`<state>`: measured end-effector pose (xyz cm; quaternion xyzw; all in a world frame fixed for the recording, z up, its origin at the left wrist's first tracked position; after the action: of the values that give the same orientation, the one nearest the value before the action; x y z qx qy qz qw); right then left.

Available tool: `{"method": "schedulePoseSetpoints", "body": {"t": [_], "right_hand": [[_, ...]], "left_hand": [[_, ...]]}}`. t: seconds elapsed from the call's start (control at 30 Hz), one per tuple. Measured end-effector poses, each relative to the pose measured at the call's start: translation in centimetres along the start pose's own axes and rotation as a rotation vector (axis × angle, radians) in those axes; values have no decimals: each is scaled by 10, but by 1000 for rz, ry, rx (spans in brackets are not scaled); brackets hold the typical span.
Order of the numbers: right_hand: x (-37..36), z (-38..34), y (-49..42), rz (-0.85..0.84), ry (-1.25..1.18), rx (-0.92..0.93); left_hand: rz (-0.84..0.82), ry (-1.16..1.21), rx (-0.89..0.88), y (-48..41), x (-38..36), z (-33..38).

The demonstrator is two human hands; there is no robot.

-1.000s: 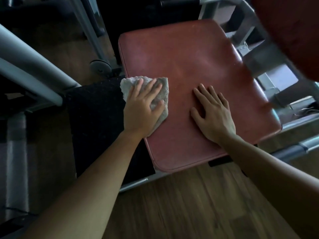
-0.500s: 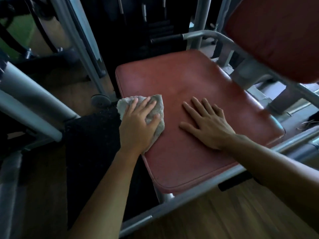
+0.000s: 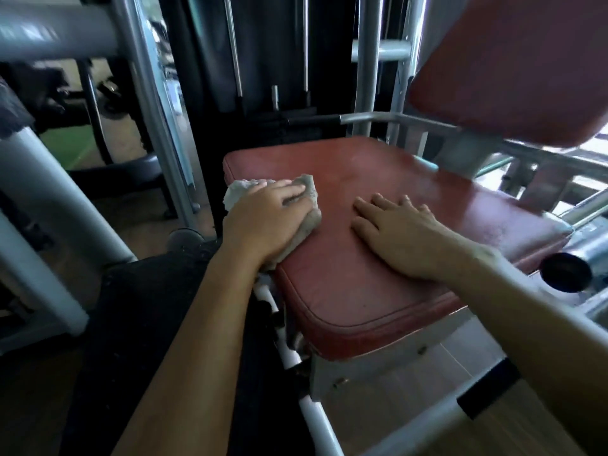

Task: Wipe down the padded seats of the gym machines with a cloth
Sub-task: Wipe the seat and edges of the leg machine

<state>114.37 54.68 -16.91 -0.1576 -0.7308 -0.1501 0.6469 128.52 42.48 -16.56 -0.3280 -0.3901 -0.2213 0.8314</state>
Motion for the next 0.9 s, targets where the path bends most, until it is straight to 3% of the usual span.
{"method": "schedulePoseSetpoints", "body": {"t": [0.07, 0.2, 0.27, 0.37, 0.5, 0.67, 0.8, 0.9], "right_hand": [[8, -4, 15, 75, -113, 68], [6, -6, 46, 68, -121, 100], [17, -7, 63, 195, -193, 102], [33, 2, 77, 413, -398, 35], [36, 11, 79, 533, -478, 0], [35, 11, 79, 544, -506, 15], [35, 10, 79, 519, -518, 6], [32, 10, 77, 514, -487, -23]], "left_hand": [[-5, 89, -17, 7, 4, 0], [-60, 276, -57, 33, 8, 10], [-76, 407, -1, 48, 12, 19], [-107, 395, -15, 67, 16, 32], [-171, 468, -50, 91, 14, 41], [36, 573, 1, 112, 7, 37], [330, 538, 49, 124, 23, 31], [332, 516, 66, 125, 24, 27]]}}
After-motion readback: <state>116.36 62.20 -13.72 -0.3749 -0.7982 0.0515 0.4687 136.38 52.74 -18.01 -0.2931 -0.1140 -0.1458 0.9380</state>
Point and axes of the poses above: each hand's wrist, its own y-axis away from the middle knuckle, its own x-axis out of the back of the hand, z = x × y, the point moved 9 cm from there along -y, towards the middle knuckle, and after that the axes turned 6 degrees about -x, right-handed, at the moved point
